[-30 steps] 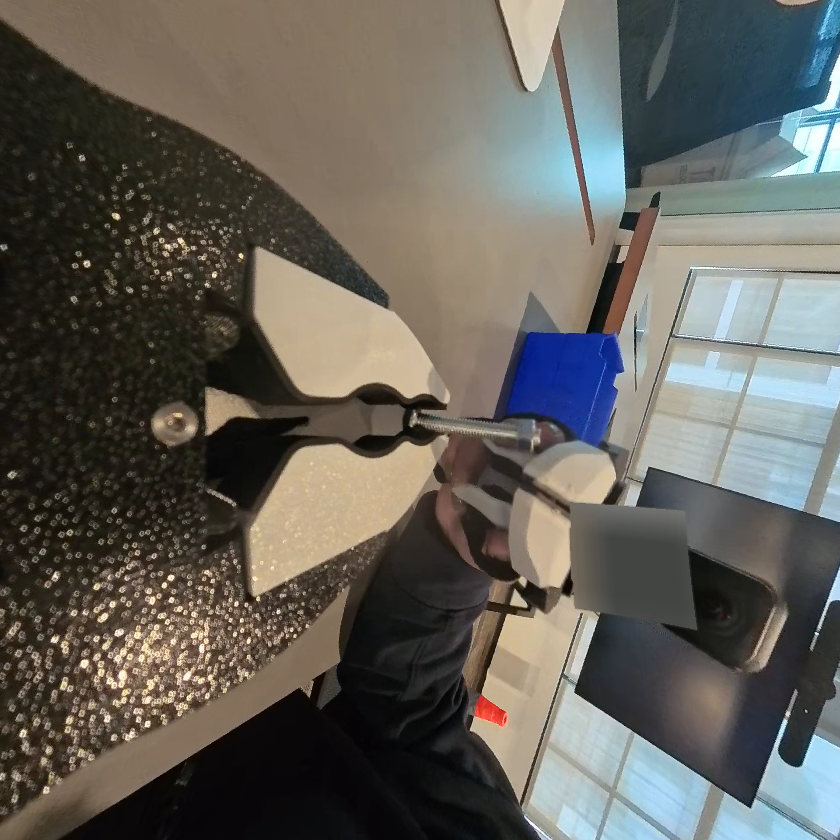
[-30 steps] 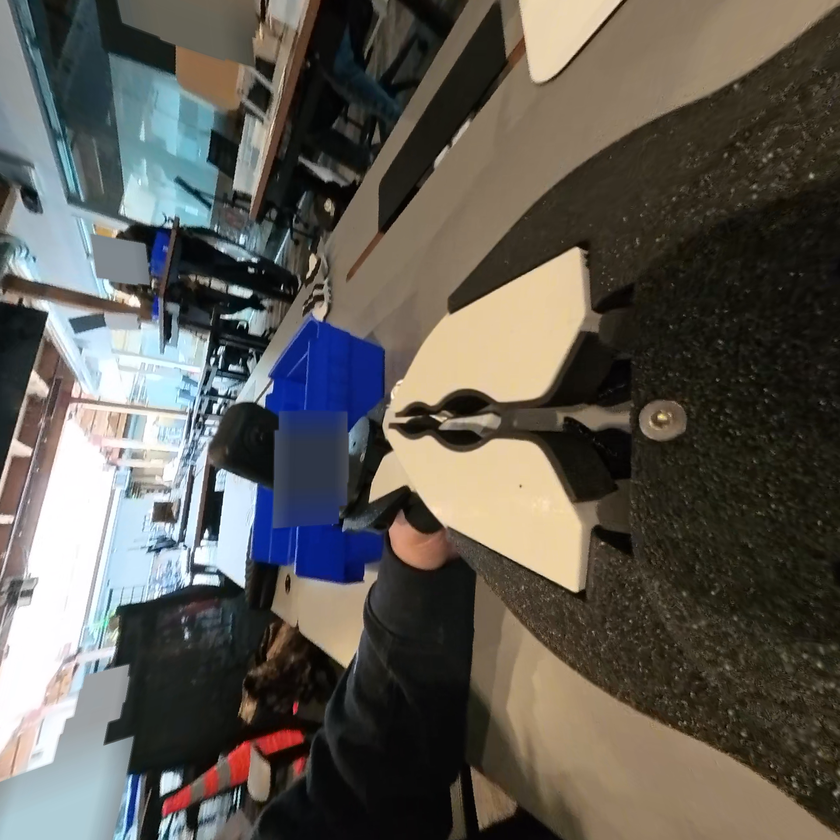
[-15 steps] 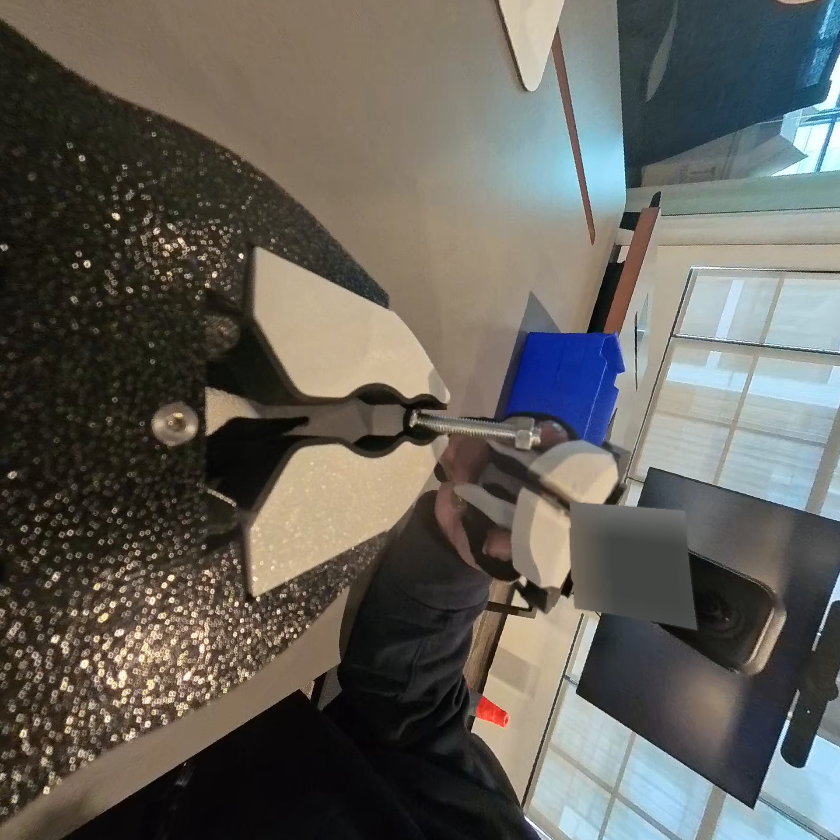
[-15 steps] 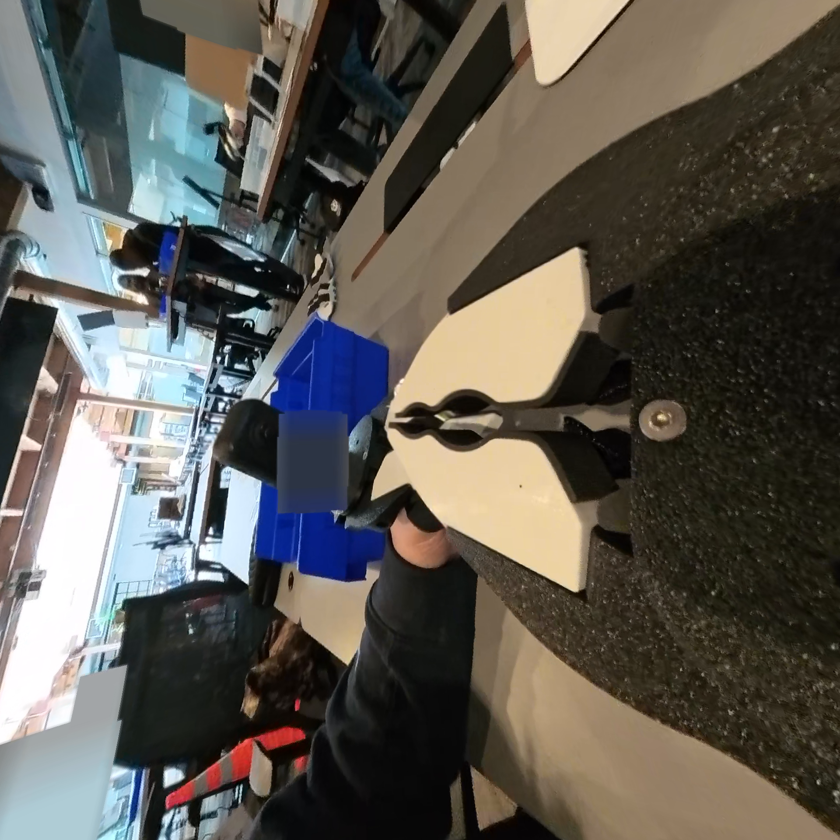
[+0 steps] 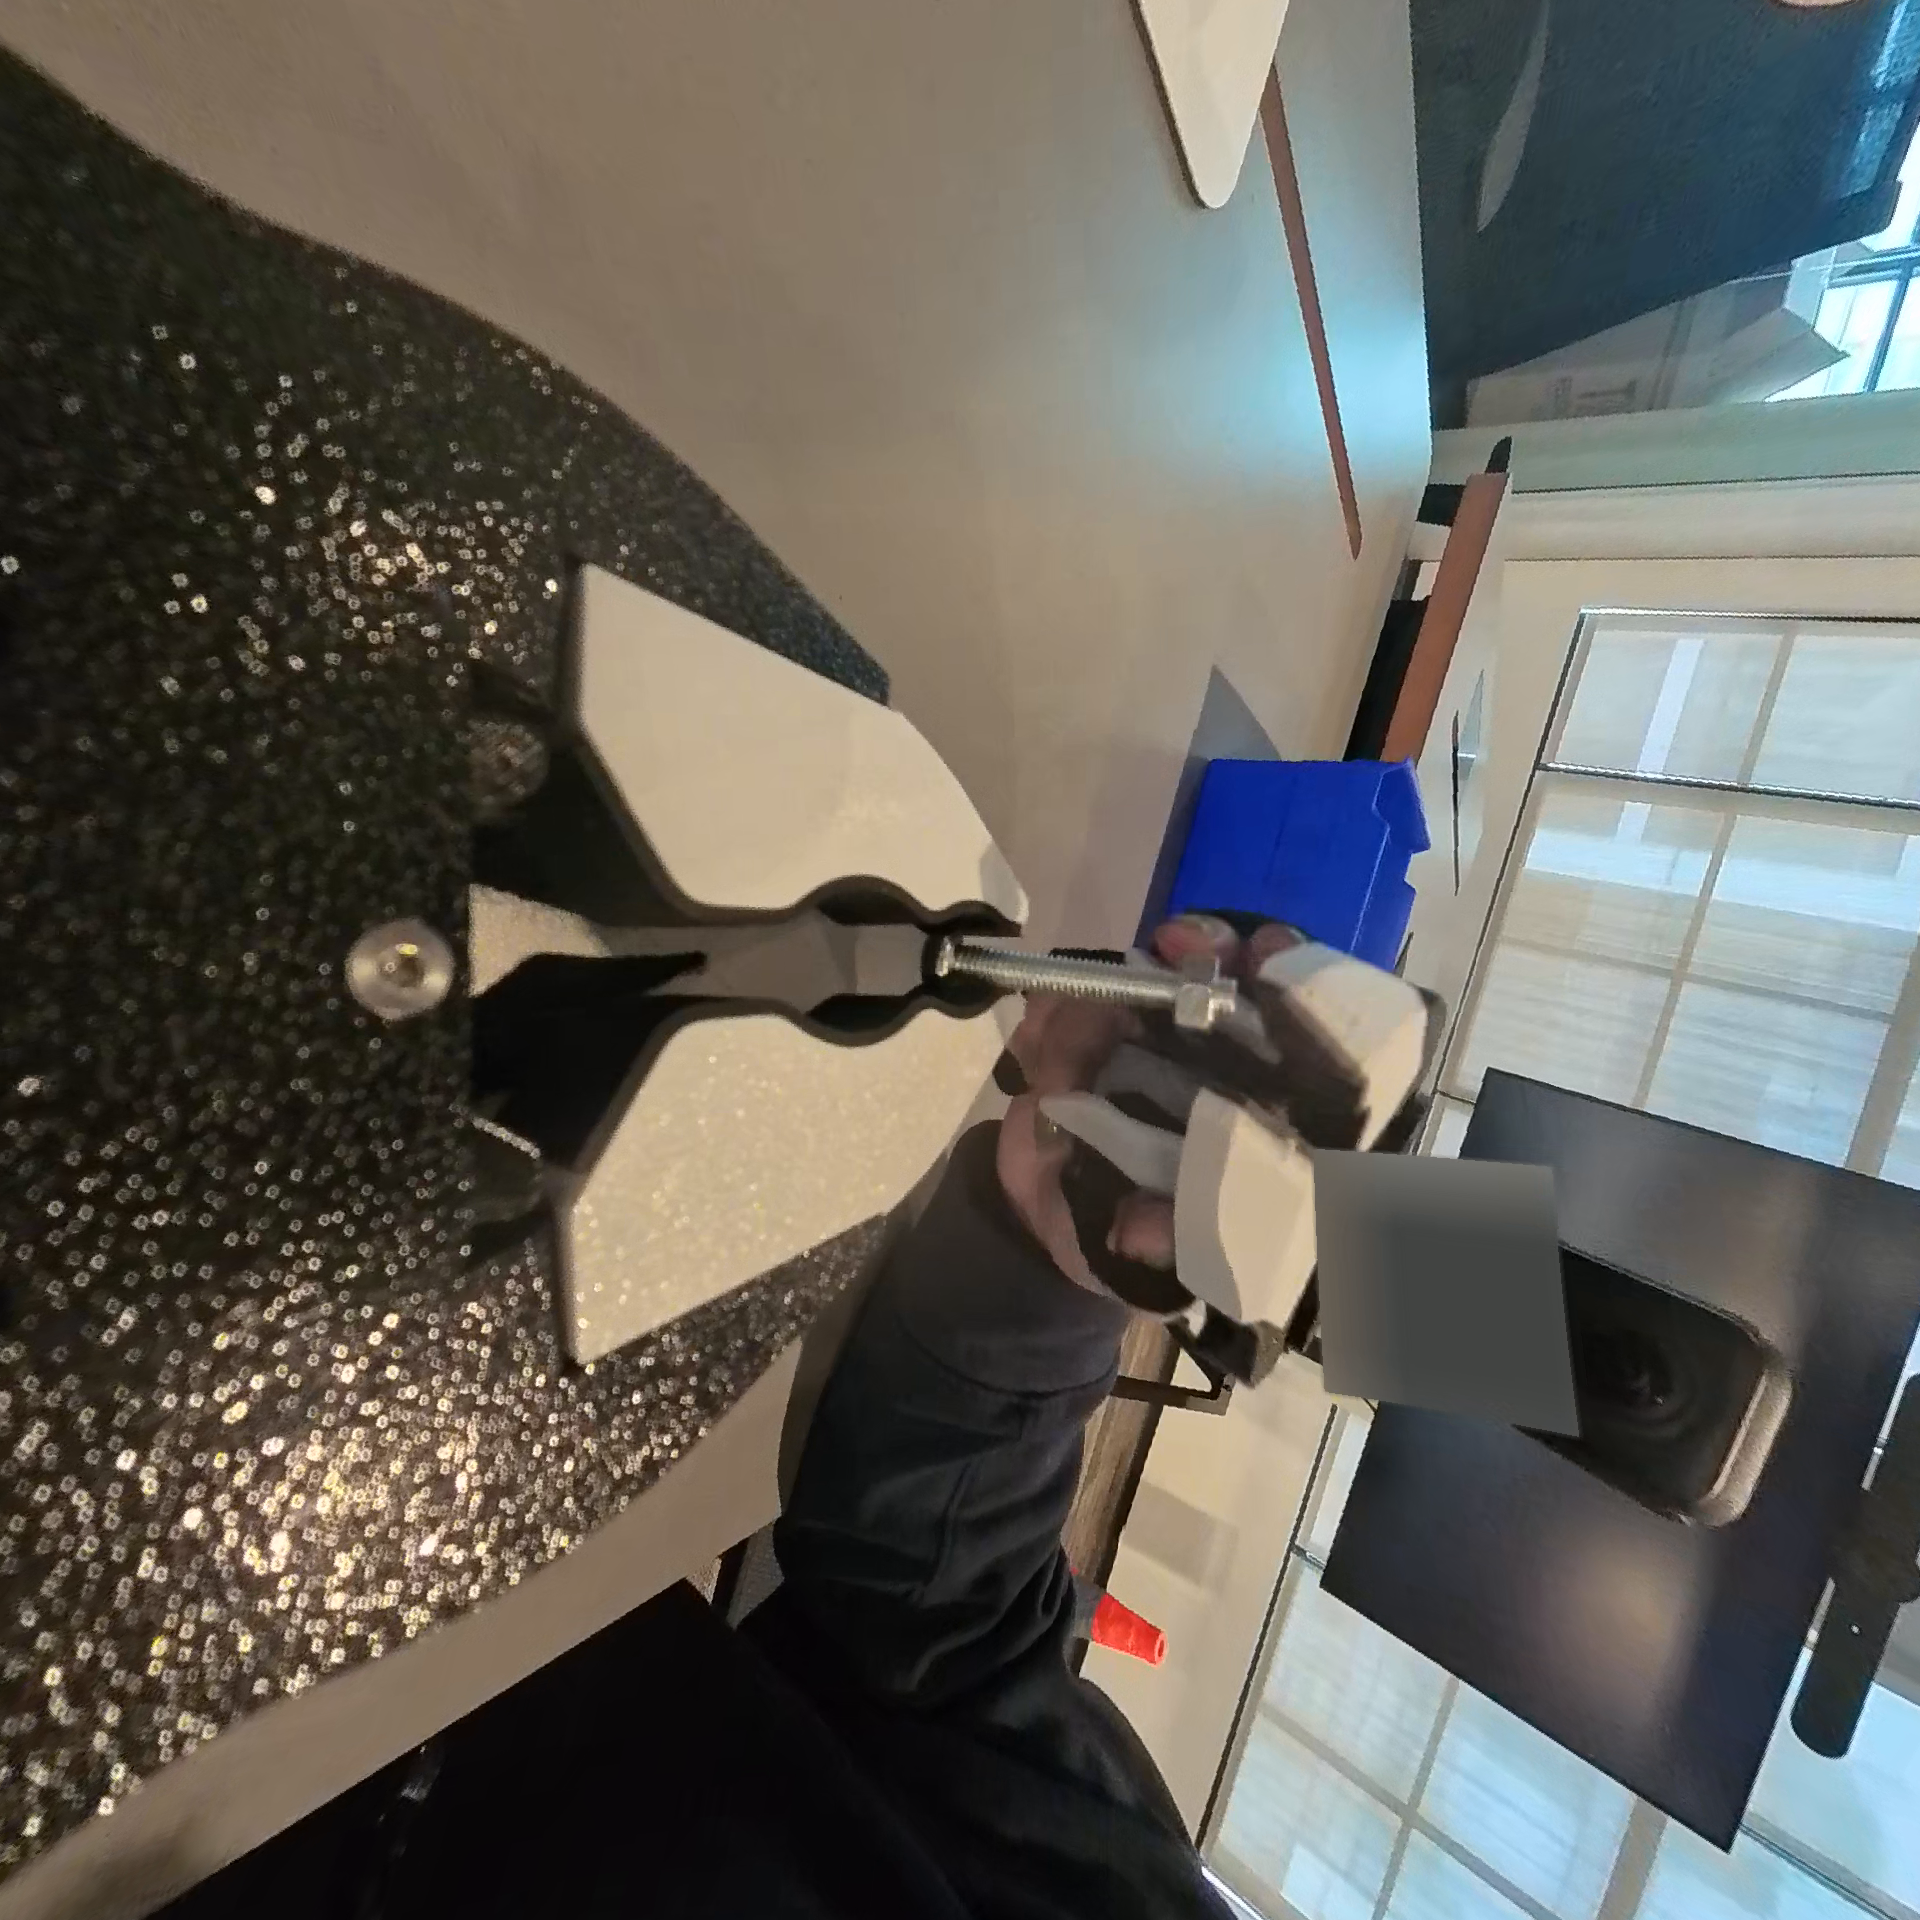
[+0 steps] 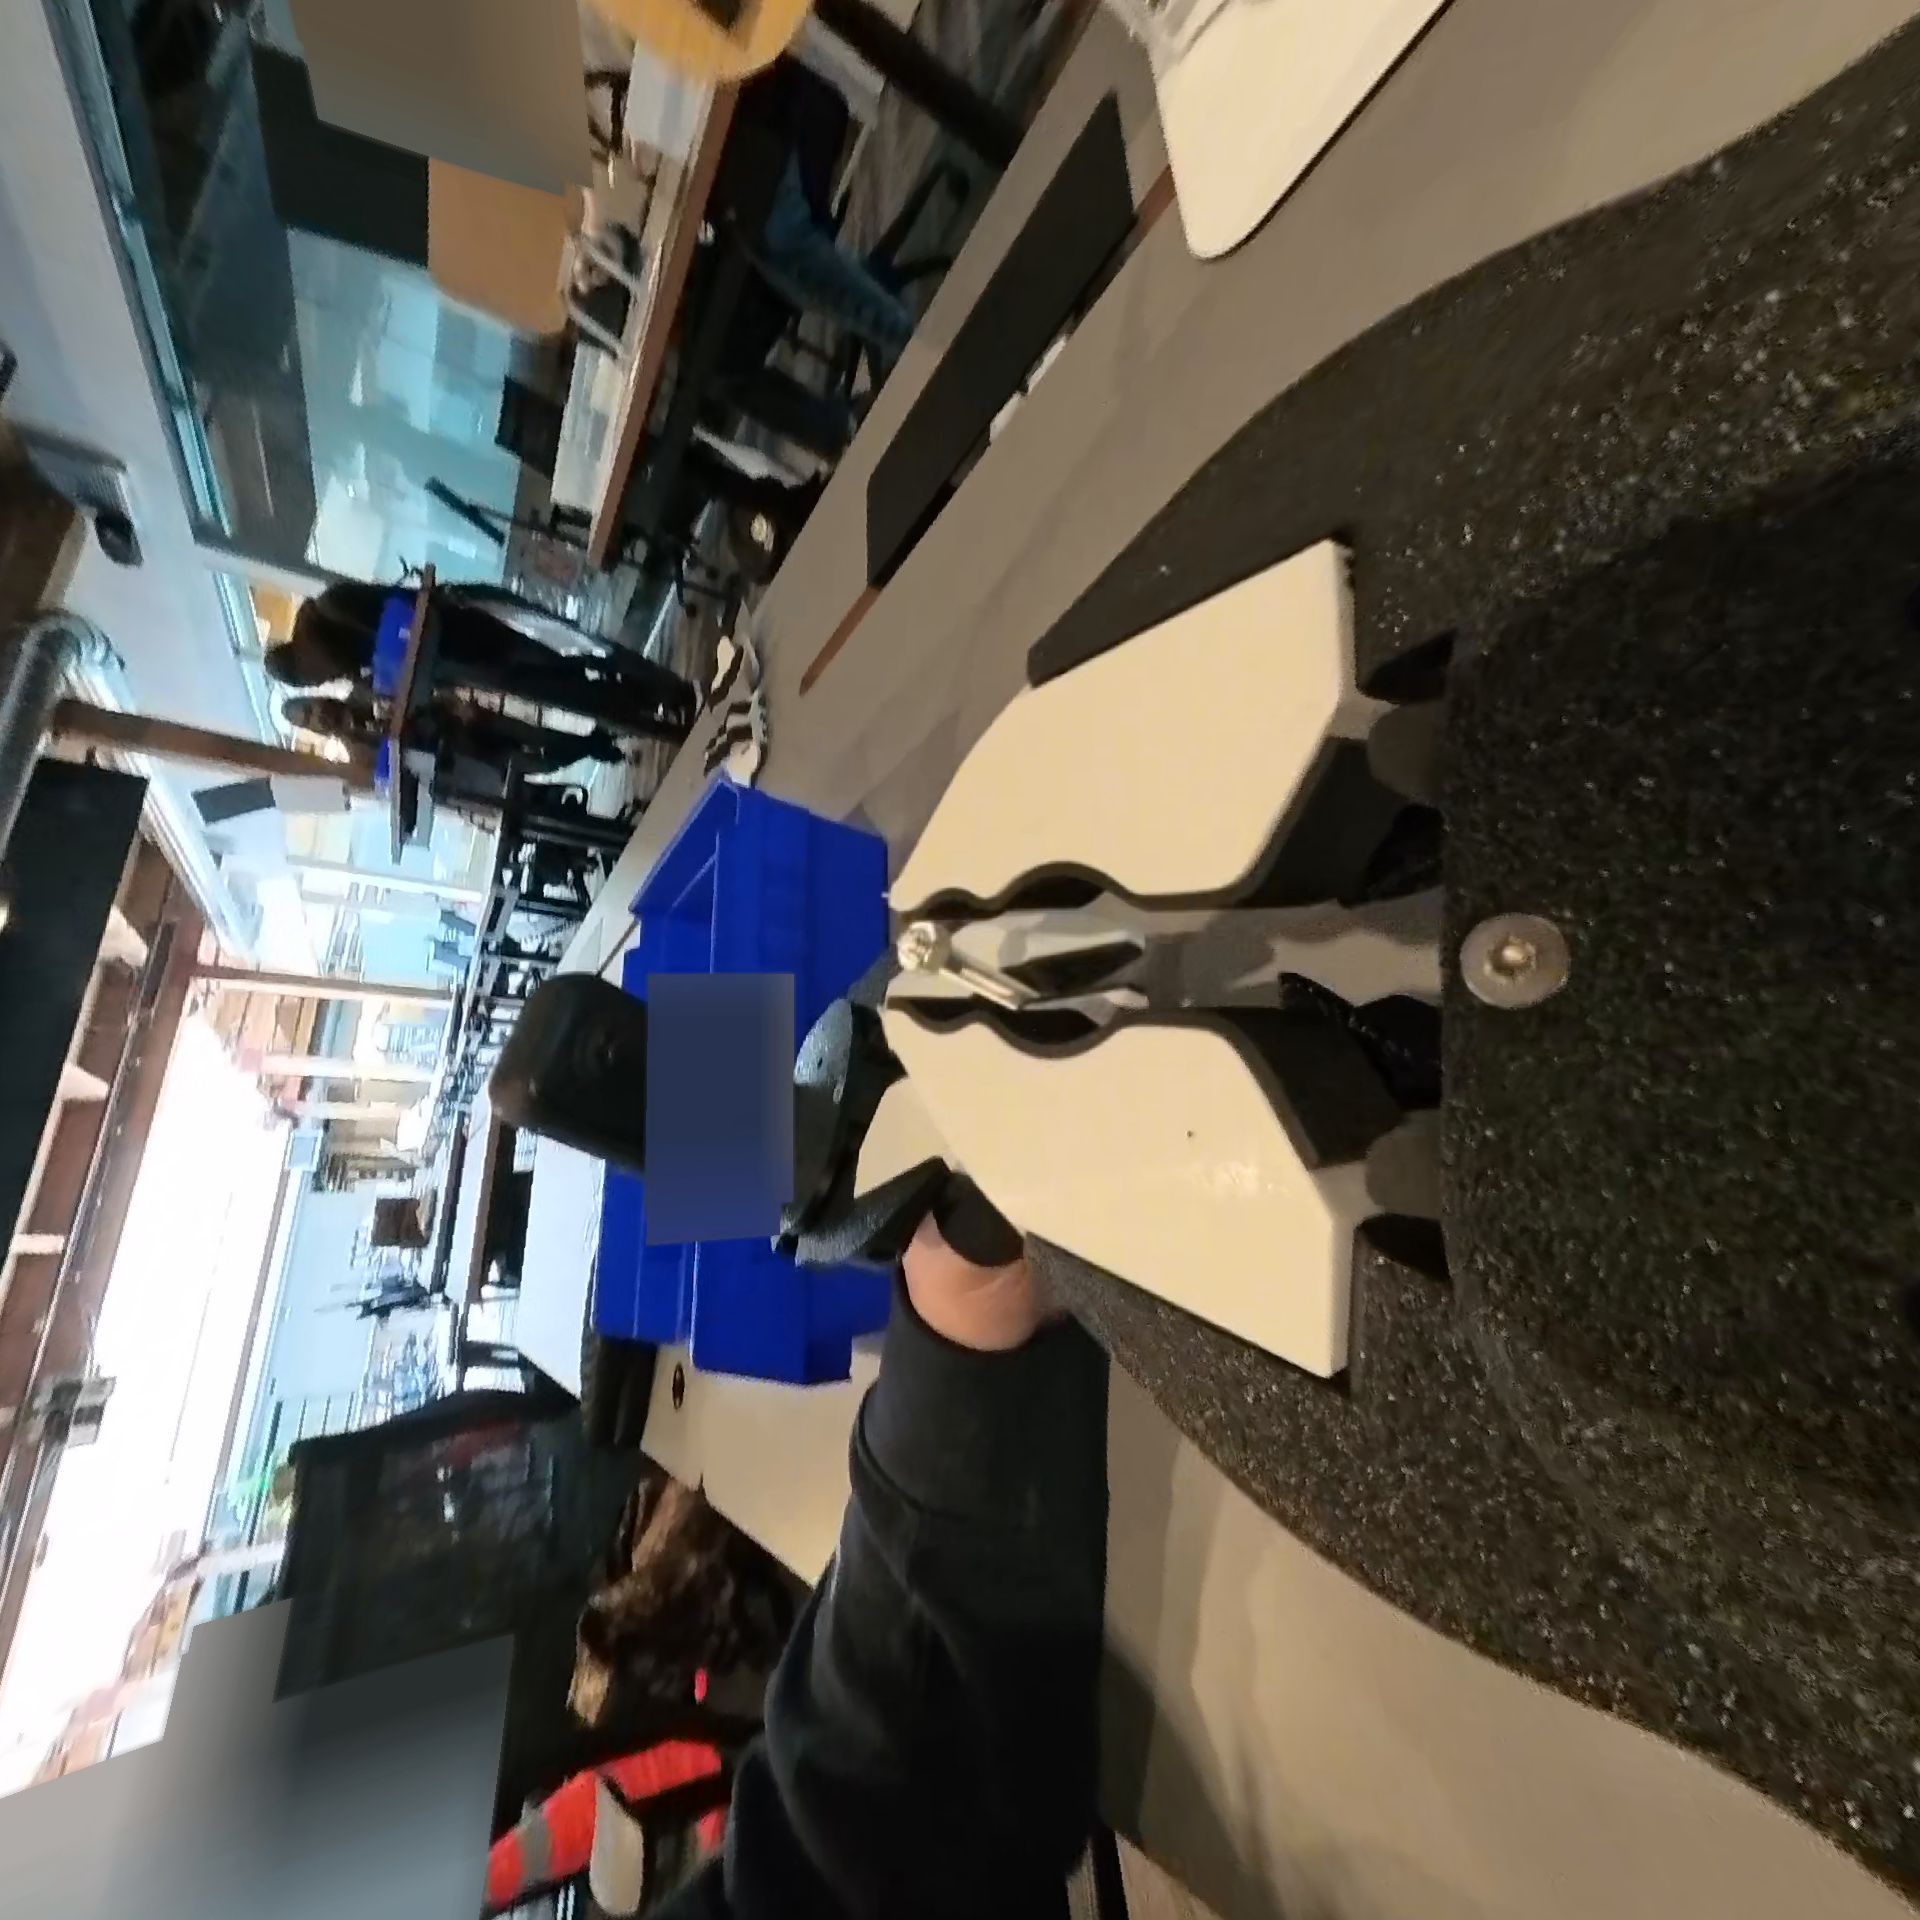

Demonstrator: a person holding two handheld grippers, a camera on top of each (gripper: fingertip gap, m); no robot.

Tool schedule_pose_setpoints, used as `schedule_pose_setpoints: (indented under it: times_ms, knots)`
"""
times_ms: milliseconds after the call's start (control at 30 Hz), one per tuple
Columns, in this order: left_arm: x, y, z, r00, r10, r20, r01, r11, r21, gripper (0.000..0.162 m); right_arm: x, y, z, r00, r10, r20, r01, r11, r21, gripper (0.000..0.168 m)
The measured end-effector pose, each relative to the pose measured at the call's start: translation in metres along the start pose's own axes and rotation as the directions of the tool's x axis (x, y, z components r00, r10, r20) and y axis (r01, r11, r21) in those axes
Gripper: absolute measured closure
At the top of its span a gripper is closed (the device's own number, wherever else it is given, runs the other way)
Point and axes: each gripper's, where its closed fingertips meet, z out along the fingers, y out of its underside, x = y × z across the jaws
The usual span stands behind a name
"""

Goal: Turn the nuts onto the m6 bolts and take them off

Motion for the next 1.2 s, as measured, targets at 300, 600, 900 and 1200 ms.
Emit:
schedule_pose_setpoints:
  times_ms: [300, 600, 900, 1200]
  knots:
    - [0.0, 0.0, 0.0, 1.0, 0.0, 0.0, 0.0, 1.0, 0.001, 0.154, -0.009, 0.001, 0.0, 0.997, 0.029, 0.073, -0.028, 1.0, -0.008, 0.161]
    - [0.0, 0.0, 0.0, 1.0, 0.0, 0.0, 0.0, 1.0, 0.001, 0.154, -0.014, 0.003, 0.0, 0.993, 0.03, 0.112, -0.028, 0.999, -0.019, 0.166]
    - [0.0, 0.0, 0.0, 1.0, 0.001, -0.001, -0.001, 1.0, 0.0, 0.154, -0.005, 0.006, 0.002, 0.999, 0.02, 0.041, -0.019, 0.999, -0.032, 0.15]
    - [0.0, 0.0, 0.0, 1.0, 0.0, -0.001, 0.0, 1.0, 0.001, 0.154, 0.002, 0.005, 0.0, 1.0, 0.009, -0.007, -0.009, 1.0, -0.02, 0.146]
